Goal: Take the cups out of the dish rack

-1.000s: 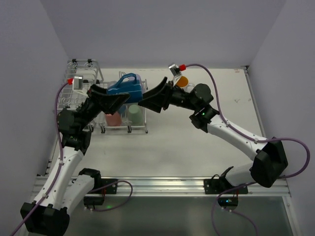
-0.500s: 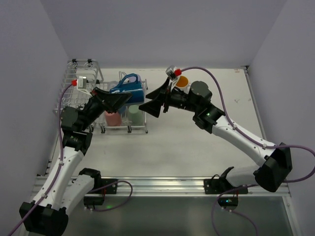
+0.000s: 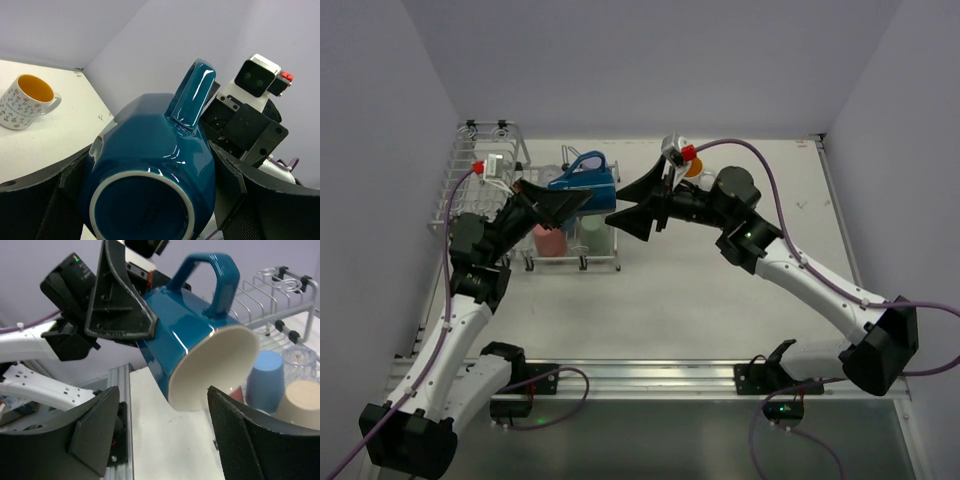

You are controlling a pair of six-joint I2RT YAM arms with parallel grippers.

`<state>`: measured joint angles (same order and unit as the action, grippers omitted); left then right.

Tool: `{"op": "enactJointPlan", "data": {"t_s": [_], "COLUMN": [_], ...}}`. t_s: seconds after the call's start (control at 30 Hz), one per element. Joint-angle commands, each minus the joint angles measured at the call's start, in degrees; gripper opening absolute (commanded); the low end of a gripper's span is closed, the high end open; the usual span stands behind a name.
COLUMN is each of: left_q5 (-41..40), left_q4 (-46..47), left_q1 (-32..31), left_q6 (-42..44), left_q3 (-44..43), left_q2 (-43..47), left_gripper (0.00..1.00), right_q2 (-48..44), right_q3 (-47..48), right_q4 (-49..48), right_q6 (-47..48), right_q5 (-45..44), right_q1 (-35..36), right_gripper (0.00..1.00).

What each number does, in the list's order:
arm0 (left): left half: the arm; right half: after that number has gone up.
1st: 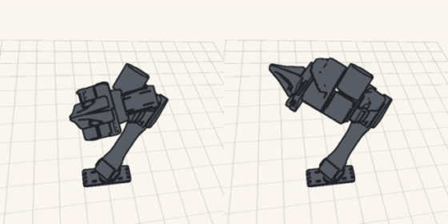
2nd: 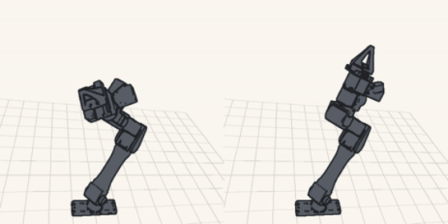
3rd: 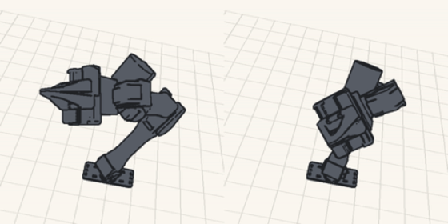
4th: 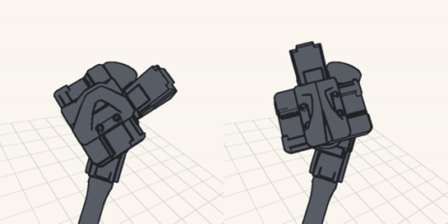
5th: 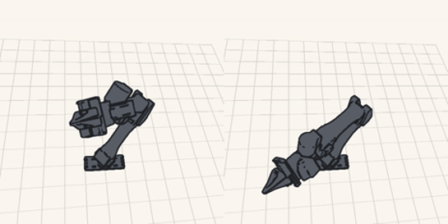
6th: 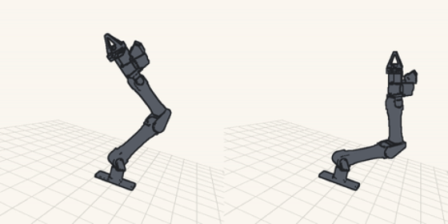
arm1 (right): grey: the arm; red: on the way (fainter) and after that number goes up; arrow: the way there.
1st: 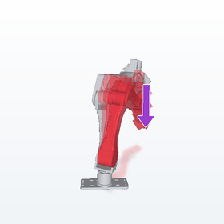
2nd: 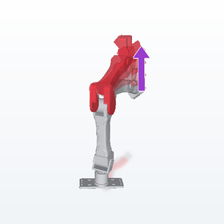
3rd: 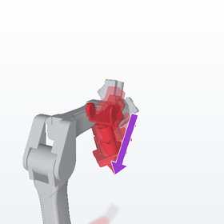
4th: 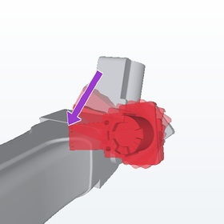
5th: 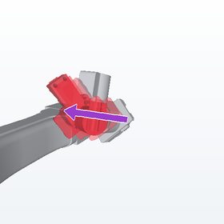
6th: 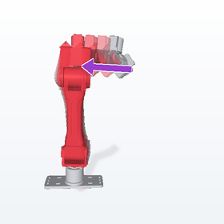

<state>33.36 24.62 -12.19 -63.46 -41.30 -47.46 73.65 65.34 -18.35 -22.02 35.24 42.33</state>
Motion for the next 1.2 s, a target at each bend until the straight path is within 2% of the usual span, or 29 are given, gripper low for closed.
{"op": "enactJointPlan", "data": {"t_s": [0.0, 0.07, 0.13, 0.27, 0.37, 0.4, 0.47, 0.57, 0.6, 0.67, 0.7, 0.77, 0.8, 0.9, 1.17], "left_q5": [1.4, 1.7, 1.9, 1.6, 1.1, 0.8, 0.6, 0.1, 0.2, 0.3, 0.1, -0.4, -1.0, -2.2, -0.7], "left_q4": [5.4, 7.2, 8.7, 11.9, 12.1, 12.1, 12.1, 12.1, 12.1, 11.8, 10.0, 7.2, 4.2, -1.3, -1.2], "left_q1": [-0.9, -1.3, -1.8, -3.2, -4.5, -4.8, -5.0, -5.1, -5.1, -5.1, -5.1, -5.1, -5.1, -5.1, -5.1], "left_q6": [-2.2, -2.9, -3.9, -6.0, -6.1, -6.1, -6.4, -6.8, -6.9, -6.2, -5.5, -2.2, -1.1, 3.9, 6.2], "left_q3": [-2.9, -2.1, -1.5, -0.1, -0.3, -0.2, 0.2, 0.7, 0.8, 0.8, 0.5, -1.1, -1.8, -4.2, -3.8], "left_q2": [0.2, -0.3, -0.7, -1.4, -1.4, -1.3, -1.3, -1.2, -1.2, -1.1, -0.8, -0.4, 0.2, 1.2, 1.6], "left_gripper": [0.06, 0.06, 0.06, 0.06, 0.07, 0.07, 0.11, 0.22, 0.33, 0.47, 0.62, 0.78, 0.89, 1.00, 1.00], "right_q2": [3.1, 4.7, 5.6, 8.8, 9.9, 10.2, 10.5, 11.3, 11.4, 10.9, 10.5, 9.0, 8.4, 6.0, 2.4], "right_q3": [3.8, 4.1, 3.9, 5.6, 4.6, 4.4, 4.3, 3.9, 3.7, 2.6, 2.1, 0.6, -0.1, -3.0, -6.2], "right_q4": [-6.9, -9.2, -13.4, -15.9, -20.5, -22.9, -25.1, -30.3, -32.6, -33.0, -33.0, -32.9, -32.8, -32.9, -34.6], "right_q6": [-3.9, -5.7, -8.6, -12.2, -15.1, -15.9, -18.4, -22.7, -23.6, -24.1, -24.0, -23.9, -23.9, -24.5, -27.5], "right_q5": [5.4, 7.1, 9.1, 11.0, 11.2, 11.2, 12.1, 12.2, 12.1, 10.1, 9.6, 8.4, 7.1, 5.4, 5.5], "right_q1": [0.2, 0.2, 0.2, 0.5, 0.7, 0.6, 0.7, 0.6, 0.7, 0.7, 0.7, 0.4, 0.2, -1.2, -3.3], "right_gripper": [0.70, 0.61, 0.58, 0.44, 0.40, 0.35, 0.28, 0.11, 0.00, 0.00, 0.00, 0.00, 0.00, 0.00, 0.00]}}
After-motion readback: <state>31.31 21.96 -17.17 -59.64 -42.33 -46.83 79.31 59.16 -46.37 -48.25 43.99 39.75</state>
